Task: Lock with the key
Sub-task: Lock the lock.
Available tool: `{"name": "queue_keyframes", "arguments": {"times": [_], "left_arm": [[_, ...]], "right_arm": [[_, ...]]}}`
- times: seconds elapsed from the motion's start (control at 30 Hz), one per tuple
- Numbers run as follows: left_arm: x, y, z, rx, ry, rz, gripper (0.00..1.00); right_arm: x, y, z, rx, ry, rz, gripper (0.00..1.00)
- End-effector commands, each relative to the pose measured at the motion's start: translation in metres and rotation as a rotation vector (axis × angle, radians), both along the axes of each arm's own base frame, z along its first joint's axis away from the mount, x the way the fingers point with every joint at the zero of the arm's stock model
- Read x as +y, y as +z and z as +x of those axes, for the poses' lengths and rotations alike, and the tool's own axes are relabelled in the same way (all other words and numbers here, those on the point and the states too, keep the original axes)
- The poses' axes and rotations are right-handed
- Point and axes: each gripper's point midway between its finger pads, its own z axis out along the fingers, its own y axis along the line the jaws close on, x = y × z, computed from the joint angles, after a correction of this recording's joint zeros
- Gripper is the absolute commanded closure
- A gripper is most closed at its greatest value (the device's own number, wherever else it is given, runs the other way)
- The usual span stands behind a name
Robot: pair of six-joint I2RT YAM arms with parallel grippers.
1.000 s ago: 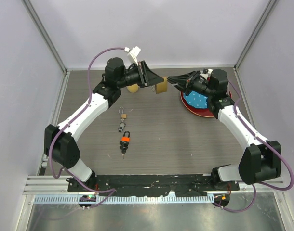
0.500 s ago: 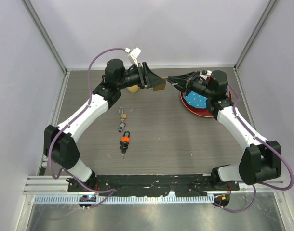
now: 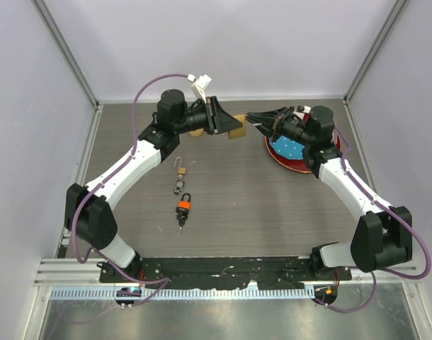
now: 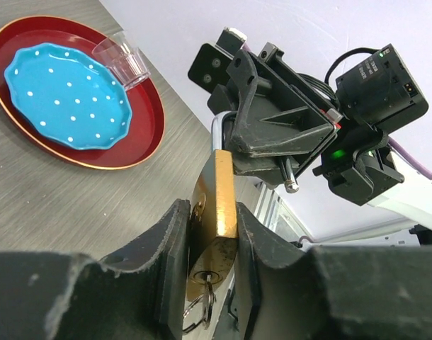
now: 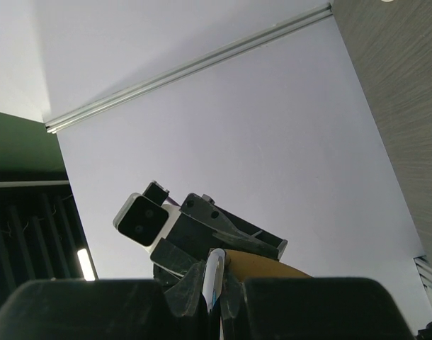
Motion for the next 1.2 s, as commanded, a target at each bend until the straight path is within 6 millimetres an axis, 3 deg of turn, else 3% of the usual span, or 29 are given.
{"name": "queue_keyframes", "arguments": {"times": [0.0,0.17,0.33,0.4,0.53,0.73,1.0,1.1,1.17], "left_arm": [[0.001,0.018,-0.017,-0.044,-0.046,-0.024,0.72],[0.0,0.019,-0.018,-0.029,-0.05,-0.025,0.97],[-0.002,0.016,-0.019,0.001,-0.066,-0.025,1.0],[-0.004,0.014,-0.021,0.021,-0.081,-0.033,0.98],[-0.005,0.006,-0.028,0.049,-0.12,-0.027,0.82],[0.001,-0.002,-0.035,0.051,-0.118,0.003,0.68],[0.001,0.004,-0.035,0.04,-0.117,-0.008,0.68],[0.0,0.008,-0.034,0.038,-0.117,-0.013,0.99],[-0.001,0.008,-0.031,0.041,-0.12,-0.015,1.0]], "right_arm": [[-0.008,0.052,-0.012,-0.166,-0.022,0.081,0.98],[-0.008,0.046,-0.012,-0.157,-0.021,0.076,0.98],[-0.009,0.041,-0.011,-0.152,-0.023,0.069,0.98],[-0.008,0.041,-0.011,-0.154,-0.022,0.068,0.98],[-0.012,0.046,-0.007,-0.167,-0.029,0.067,0.98],[-0.014,0.048,-0.004,-0.177,-0.03,0.062,0.98],[-0.013,0.044,-0.005,-0.171,-0.024,0.055,0.98],[-0.013,0.042,-0.006,-0.171,-0.019,0.048,0.98],[-0.012,0.039,-0.007,-0.176,-0.013,0.032,0.98]]}}
